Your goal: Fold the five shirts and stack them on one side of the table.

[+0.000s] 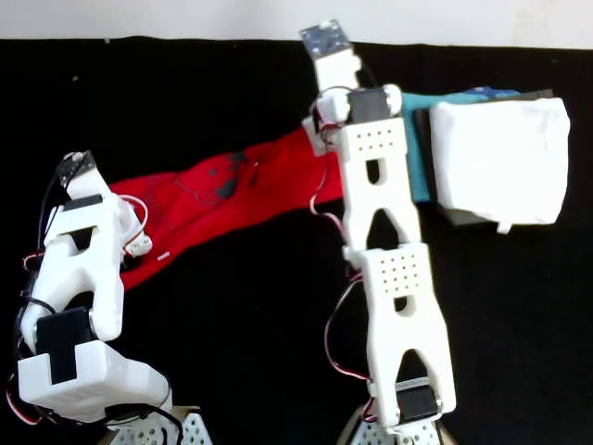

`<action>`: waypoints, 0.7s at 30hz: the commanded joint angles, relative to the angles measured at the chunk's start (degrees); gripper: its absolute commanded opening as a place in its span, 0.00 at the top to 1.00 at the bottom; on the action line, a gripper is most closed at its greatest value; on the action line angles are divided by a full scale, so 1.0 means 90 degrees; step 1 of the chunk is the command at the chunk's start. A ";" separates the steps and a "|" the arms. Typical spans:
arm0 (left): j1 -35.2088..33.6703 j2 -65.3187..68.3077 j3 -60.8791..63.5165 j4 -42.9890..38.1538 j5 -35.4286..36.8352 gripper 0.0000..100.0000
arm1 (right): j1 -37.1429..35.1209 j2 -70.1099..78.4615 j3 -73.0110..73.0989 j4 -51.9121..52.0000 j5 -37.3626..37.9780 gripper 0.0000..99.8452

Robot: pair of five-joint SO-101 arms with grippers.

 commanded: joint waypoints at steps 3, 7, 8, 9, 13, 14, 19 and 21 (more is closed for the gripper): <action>0.0024 -0.0024 0.0005 -0.0283 0.0049 0.99 | -0.0327 0.0220 0.0132 0.0259 0.0420 0.88; 0.0024 -0.0024 0.0005 -0.0283 0.0049 0.99 | -0.0269 0.0650 0.0298 0.0259 0.0752 0.88; 0.0024 -0.0024 0.0005 -0.0283 0.0049 0.99 | -0.0210 0.0737 0.0288 0.0259 0.0772 0.88; 0.0024 -0.0024 0.0005 -0.0283 0.0049 0.99 | -0.0161 0.0816 0.0278 0.0278 0.0772 0.88; 0.0024 -0.0024 0.0005 -0.0283 0.0049 0.99 | 0.0073 0.0650 0.0317 0.0288 0.0772 0.88; 0.0024 -0.0024 0.0005 -0.0283 0.0049 0.99 | 0.0083 0.0523 0.0327 0.0298 0.0772 0.88; 0.0024 -0.0024 0.0005 -0.0283 0.0049 0.99 | -0.0278 -0.0317 0.0327 0.0298 0.0723 0.88; 0.0024 -0.0024 0.0005 -0.0283 0.0049 0.99 | -0.0640 -0.0542 0.0327 0.0288 0.0430 0.88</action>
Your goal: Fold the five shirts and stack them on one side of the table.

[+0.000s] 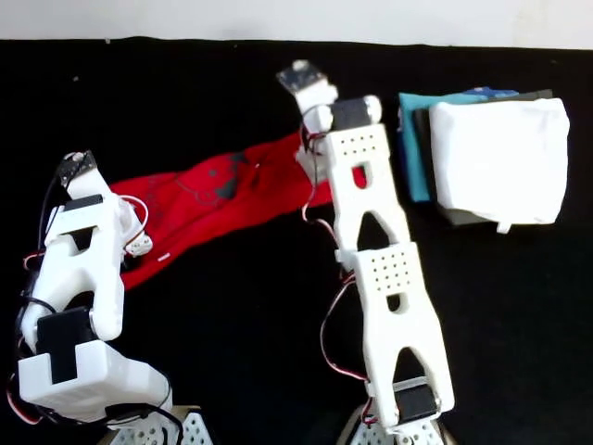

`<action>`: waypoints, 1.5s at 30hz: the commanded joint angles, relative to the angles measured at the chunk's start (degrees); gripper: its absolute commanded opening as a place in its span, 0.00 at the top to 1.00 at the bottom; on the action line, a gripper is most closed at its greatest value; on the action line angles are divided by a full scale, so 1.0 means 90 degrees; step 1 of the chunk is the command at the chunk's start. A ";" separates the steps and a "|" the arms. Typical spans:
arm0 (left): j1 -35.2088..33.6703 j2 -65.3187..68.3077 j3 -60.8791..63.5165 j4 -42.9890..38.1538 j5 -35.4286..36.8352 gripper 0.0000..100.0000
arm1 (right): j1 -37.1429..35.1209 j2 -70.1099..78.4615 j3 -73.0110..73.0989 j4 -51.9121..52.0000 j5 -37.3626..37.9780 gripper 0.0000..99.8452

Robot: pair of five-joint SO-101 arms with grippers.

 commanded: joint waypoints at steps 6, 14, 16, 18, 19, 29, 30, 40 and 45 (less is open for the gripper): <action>0.0024 -0.0024 0.0005 -0.0283 0.0049 0.99 | -0.1675 -0.0484 -0.0044 0.0044 -0.0840 0.88; 0.0024 -0.0024 0.0005 -0.0283 0.0049 0.99 | -0.2437 0.0230 -0.0054 -0.0601 -0.0860 0.88; 0.0024 -0.0024 0.0005 -0.0283 0.0049 0.99 | -0.2505 0.0347 -0.0005 -0.1040 -0.0850 0.88; 0.0024 -0.0024 0.0005 -0.0283 0.0049 0.99 | -0.2505 0.0562 0.0005 -0.1451 -0.0840 0.88; 0.0024 -0.0024 0.0005 -0.0283 0.0049 0.99 | -0.2486 0.0679 -0.0005 -0.1607 -0.0840 0.88; 0.0024 -0.0024 0.0005 -0.0283 0.0049 0.99 | -0.2457 0.0855 -0.0015 -0.0659 -0.0821 0.88; 0.0024 -0.0024 0.0005 -0.0283 0.0049 0.99 | -0.2447 0.0855 -0.0005 -0.0571 -0.0811 0.88; 0.0024 -0.0034 0.0005 -0.0283 0.0049 0.99 | -0.2408 0.0513 -0.0474 -0.0132 -0.0440 0.88; 0.0005 -0.0366 -0.0337 0.0244 0.0049 0.99 | -0.2193 -0.0034 -0.1167 0.0044 -0.0440 0.88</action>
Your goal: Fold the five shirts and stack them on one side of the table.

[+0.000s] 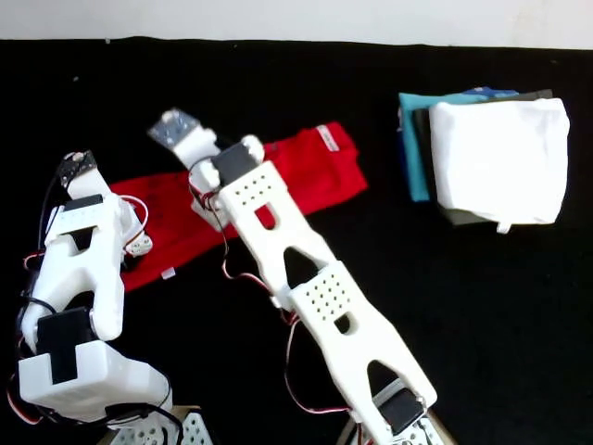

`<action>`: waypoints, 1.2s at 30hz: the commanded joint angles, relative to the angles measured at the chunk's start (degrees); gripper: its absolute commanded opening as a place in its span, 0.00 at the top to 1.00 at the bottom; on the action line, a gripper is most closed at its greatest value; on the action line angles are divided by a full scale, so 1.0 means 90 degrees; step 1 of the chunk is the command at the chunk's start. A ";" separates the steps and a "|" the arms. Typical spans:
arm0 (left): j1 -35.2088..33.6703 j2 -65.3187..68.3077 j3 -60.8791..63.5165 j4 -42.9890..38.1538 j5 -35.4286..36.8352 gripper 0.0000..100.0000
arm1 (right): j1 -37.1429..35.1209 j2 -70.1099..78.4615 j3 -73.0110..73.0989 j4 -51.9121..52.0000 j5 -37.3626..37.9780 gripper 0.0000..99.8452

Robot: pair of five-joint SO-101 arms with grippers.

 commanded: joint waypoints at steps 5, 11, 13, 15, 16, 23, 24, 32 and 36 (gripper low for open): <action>-0.0200 -0.1099 -0.1353 0.1924 0.0049 0.96 | 0.0825 -0.1519 -0.0210 0.0151 0.0059 0.88; -0.1421 -0.0630 -0.2125 0.2501 -0.0352 0.77 | 0.1314 -0.2769 0.0806 0.0161 0.0059 0.82; -0.1695 -0.0142 -0.2252 0.2501 -0.0703 0.78 | 0.1372 -0.3326 0.1294 0.0161 0.0068 0.81; -0.1822 0.0415 -0.2447 0.2501 -0.0947 0.79 | 0.1372 -0.3922 0.1802 0.0161 0.0068 0.81; -0.1822 0.0679 -0.2574 0.2501 -0.1006 0.79 | 0.1363 -0.4215 0.2056 0.0161 0.0068 0.81; -0.1294 0.2066 -0.3482 0.2510 -0.0987 0.79 | 0.1372 -0.6110 0.3717 0.0161 0.0068 0.81; -0.1206 0.2203 -0.3570 0.2510 -0.0987 0.79 | 0.1372 -0.6344 0.3941 0.0161 0.0068 0.81; -0.0855 0.2916 -0.4000 0.2549 -0.0791 0.79 | 0.1372 -0.7878 0.5514 0.0151 0.0068 0.81; -0.0747 0.3033 -0.4254 0.2911 -0.0791 0.79 | 0.1382 -0.8327 0.5895 0.0142 0.0068 0.81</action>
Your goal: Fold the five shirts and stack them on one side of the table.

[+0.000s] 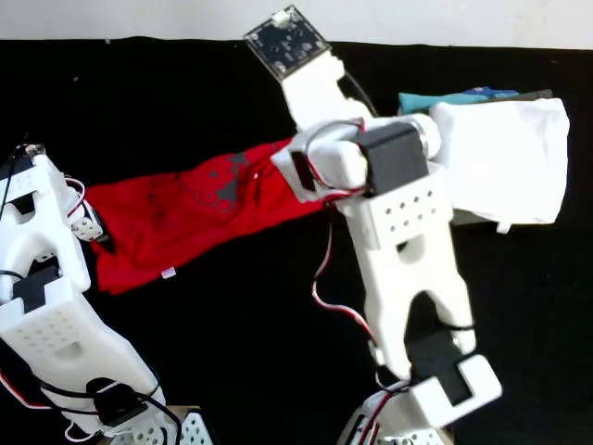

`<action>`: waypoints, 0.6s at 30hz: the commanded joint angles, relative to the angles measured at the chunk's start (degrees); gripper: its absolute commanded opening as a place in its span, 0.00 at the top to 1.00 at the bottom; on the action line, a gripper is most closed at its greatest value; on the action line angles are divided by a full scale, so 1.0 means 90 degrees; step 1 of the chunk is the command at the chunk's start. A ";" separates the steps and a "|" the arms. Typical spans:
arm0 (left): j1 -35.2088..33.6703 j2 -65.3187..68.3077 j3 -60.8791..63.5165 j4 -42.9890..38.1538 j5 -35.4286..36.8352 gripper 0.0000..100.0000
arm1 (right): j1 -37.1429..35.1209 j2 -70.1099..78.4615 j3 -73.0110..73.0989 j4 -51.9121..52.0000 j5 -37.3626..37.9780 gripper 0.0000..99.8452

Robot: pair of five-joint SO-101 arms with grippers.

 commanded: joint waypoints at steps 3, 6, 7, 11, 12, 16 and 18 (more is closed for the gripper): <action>0.0532 0.0230 -0.0601 0.0830 0.0137 0.79 | 0.0190 -0.0796 0.0161 0.0054 0.0068 0.81; 0.0767 0.0493 -0.1031 0.1260 0.0137 0.83 | 0.0435 -0.0962 0.0200 0.0054 0.0068 0.81; 0.0825 0.0630 -0.1177 0.1348 0.0137 0.85 | 0.0562 -0.1001 0.0200 0.0054 0.0068 0.81; 0.0943 0.1382 -0.1910 0.1729 0.0127 0.88 | 0.0933 -0.1109 0.0200 0.0063 0.0068 0.81; 0.0943 0.1578 -0.2134 0.1846 0.0127 0.88 | 0.0982 -0.1138 0.0200 0.0063 0.0068 0.81; 0.0767 0.2203 -0.3131 0.2481 0.0088 0.98 | 0.1177 -0.1226 0.0200 0.0063 0.0068 0.81; 0.0474 0.2476 -0.3629 0.2706 0.0078 0.98 | 0.1333 -0.1226 0.0210 0.0063 0.0059 0.81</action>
